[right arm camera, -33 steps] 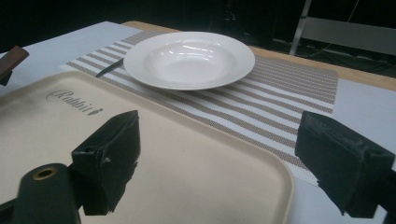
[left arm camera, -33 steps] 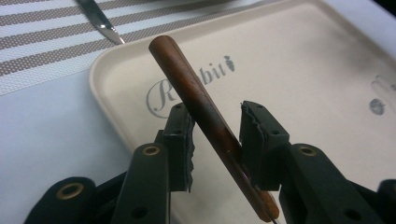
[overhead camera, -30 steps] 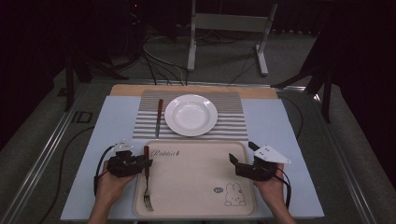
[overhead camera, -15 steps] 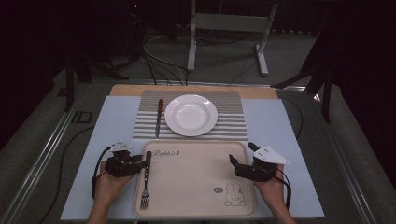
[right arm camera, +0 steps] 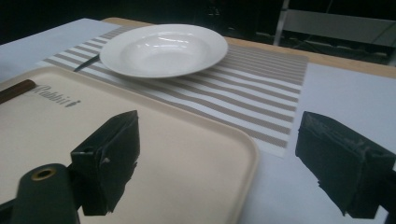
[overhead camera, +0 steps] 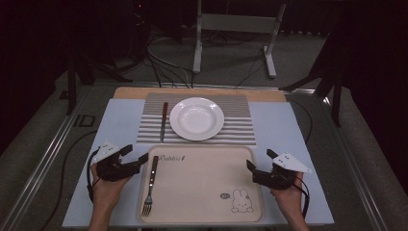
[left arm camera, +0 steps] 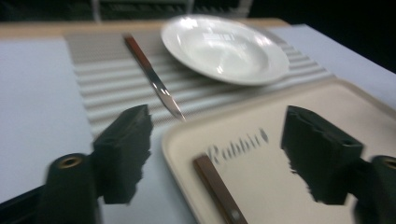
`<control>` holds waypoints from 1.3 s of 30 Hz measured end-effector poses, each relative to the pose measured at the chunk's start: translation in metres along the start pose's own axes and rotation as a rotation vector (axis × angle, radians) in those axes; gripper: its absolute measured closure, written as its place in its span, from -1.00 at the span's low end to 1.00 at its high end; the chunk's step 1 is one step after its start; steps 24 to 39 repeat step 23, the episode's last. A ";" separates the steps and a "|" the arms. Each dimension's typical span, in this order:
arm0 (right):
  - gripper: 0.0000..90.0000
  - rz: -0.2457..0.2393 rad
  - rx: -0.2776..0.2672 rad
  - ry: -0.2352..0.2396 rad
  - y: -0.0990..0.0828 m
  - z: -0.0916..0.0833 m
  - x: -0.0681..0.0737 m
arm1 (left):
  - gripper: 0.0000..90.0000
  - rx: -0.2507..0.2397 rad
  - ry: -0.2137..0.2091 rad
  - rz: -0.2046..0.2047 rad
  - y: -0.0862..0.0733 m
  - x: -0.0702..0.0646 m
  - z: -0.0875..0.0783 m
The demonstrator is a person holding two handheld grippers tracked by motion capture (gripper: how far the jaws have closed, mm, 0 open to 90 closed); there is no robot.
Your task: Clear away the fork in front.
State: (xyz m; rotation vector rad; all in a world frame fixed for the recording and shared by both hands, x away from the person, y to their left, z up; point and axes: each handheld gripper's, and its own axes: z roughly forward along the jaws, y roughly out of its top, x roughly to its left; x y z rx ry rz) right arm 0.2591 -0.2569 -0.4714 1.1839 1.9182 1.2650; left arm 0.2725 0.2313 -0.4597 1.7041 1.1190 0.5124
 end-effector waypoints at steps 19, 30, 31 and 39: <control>-0.75 0.065 0.010 -0.050 -0.014 -0.017 -0.024 | -0.99 -0.155 0.171 0.008 0.016 0.007 -0.028; -0.75 0.069 0.009 -0.062 -0.018 -0.022 -0.028 | -1.00 -0.164 0.177 0.005 0.014 0.009 -0.030; -0.75 0.069 0.009 -0.062 -0.018 -0.022 -0.028 | -1.00 -0.164 0.177 0.005 0.014 0.009 -0.030; -0.75 0.069 0.009 -0.062 -0.018 -0.022 -0.028 | -1.00 -0.164 0.177 0.005 0.014 0.009 -0.030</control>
